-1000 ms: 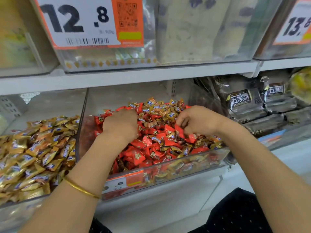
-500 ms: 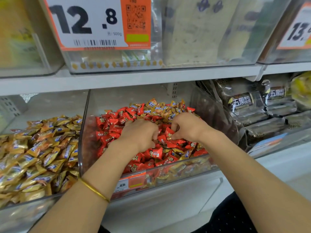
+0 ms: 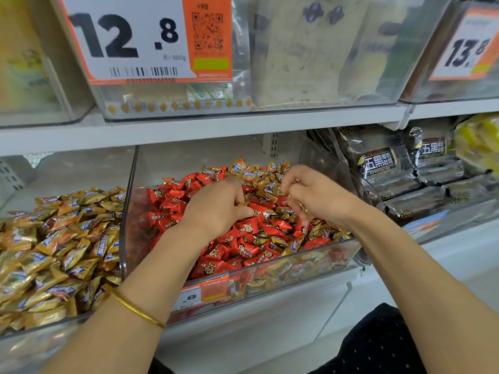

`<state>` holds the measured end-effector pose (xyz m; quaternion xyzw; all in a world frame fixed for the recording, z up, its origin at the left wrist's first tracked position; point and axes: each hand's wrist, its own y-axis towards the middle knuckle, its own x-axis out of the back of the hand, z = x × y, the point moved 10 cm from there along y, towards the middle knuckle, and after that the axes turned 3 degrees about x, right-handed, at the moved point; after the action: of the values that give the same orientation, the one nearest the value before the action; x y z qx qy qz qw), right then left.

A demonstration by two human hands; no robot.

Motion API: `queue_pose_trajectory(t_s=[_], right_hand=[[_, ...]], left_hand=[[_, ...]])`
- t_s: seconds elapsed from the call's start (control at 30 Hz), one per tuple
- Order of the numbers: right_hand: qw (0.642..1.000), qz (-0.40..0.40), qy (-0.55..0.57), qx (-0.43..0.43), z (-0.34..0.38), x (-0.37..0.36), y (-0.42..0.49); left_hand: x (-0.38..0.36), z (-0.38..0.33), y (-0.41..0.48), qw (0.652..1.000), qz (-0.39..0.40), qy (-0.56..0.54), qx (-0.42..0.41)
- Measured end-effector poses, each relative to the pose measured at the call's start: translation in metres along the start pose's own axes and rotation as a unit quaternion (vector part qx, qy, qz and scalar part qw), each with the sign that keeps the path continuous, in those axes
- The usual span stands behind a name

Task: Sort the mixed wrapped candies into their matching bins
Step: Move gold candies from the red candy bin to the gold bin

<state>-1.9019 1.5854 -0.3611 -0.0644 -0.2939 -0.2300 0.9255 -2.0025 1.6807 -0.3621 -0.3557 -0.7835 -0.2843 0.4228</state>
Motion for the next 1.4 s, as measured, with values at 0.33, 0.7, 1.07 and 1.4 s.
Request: queue_pose_trajectory(t_s=[0.33, 0.7, 1.07, 1.4], right_hand=[[0.937, 0.081, -0.338, 0.043, -0.005, -0.024, 0.003], [0.987, -0.045, 0.122, -0.090, -0.029, 0.019, -0.011], [0.947, 0.214, -0.239, 0.016, -0.028, -0.029, -0.016], [0.997, 0.022, 0.055, -0.042, -0.021, 0.016, -0.013]], left_hand=[[-0.032, -0.023, -0.008, 0.988, 0.138, -0.026, -0.066], [-0.061, -0.021, 0.000, 0.982, 0.130, 0.108, -0.084], [-0.023, -0.009, 0.005, 0.986, 0.069, -0.148, -0.011], [-0.036, 0.018, -0.008, 0.777, 0.068, -0.577, 0.243]])
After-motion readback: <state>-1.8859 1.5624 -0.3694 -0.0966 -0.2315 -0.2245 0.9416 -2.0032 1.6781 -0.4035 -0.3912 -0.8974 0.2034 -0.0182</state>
